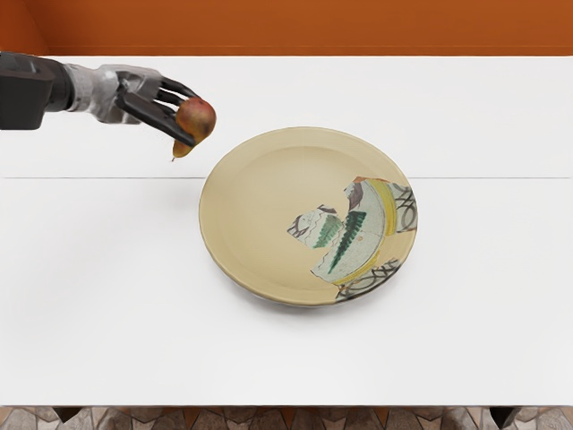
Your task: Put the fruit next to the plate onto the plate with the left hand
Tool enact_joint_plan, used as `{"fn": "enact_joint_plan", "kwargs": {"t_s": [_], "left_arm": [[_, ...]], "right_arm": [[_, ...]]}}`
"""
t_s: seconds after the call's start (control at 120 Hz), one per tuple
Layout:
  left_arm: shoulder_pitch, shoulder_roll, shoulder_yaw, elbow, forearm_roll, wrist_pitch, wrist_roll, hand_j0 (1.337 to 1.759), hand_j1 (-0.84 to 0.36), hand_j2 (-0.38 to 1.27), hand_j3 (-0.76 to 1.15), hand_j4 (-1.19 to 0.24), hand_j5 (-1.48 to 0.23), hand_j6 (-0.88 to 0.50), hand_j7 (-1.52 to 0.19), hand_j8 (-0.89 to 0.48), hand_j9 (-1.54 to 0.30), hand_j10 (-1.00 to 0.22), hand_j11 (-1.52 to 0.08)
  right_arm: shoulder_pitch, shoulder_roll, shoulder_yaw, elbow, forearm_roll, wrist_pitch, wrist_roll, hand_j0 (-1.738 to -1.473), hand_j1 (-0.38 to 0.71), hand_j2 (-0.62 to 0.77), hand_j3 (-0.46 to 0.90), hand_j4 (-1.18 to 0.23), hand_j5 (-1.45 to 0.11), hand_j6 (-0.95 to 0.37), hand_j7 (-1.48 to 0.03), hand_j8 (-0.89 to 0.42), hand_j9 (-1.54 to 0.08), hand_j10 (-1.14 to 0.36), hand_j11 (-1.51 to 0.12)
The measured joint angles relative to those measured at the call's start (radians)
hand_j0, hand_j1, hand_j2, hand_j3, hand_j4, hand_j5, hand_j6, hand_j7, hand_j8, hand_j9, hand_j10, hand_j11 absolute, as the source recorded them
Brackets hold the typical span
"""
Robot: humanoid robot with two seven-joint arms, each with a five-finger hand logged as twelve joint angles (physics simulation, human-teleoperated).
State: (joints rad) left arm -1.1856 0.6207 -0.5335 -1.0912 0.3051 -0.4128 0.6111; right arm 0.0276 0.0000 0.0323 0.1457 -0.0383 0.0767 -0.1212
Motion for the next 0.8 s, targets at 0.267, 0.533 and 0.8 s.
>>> {"fn": "enact_joint_plan", "kwargs": {"t_s": [0.267,0.533,0.8], "left_arm": [[0.004,-0.112,0.006,-0.003,-0.029,-0.018,0.0,1.658,-0.3,0.31,0.0,-0.6,-0.73,-0.53,-0.75,-0.58,-0.74,-0.59,-0.74],[0.07,-0.19,0.032,-0.002,-0.032,-0.061,0.0,1.658,-0.32,0.36,0.0,-0.58,-0.74,-0.48,-0.74,-0.51,-0.74,-0.54,-0.74],[0.046,-0.208,0.003,-0.001,-0.059,-0.12,0.0,1.658,0.12,0.13,0.0,-0.19,-0.25,-0.16,-0.24,-0.16,-0.24,-0.17,-0.24]], "right_arm": [[0.0,0.0,0.0,0.0,0.0,0.0,0.0,-1.658,-0.35,0.0,0.0,0.0,0.0,0.0,0.0,0.0,0.0,0.0,0.0],[0.0,0.0,0.0,0.0,0.0,0.0,0.0,-1.658,-0.35,0.0,0.0,0.0,0.0,0.0,0.0,0.0,0.0,0.0,0.0],[0.0,0.0,0.0,0.0,0.0,0.0,0.0,-1.658,-0.35,0.0,0.0,0.0,0.0,0.0,0.0,0.0,0.0,0.0,0.0]]}}
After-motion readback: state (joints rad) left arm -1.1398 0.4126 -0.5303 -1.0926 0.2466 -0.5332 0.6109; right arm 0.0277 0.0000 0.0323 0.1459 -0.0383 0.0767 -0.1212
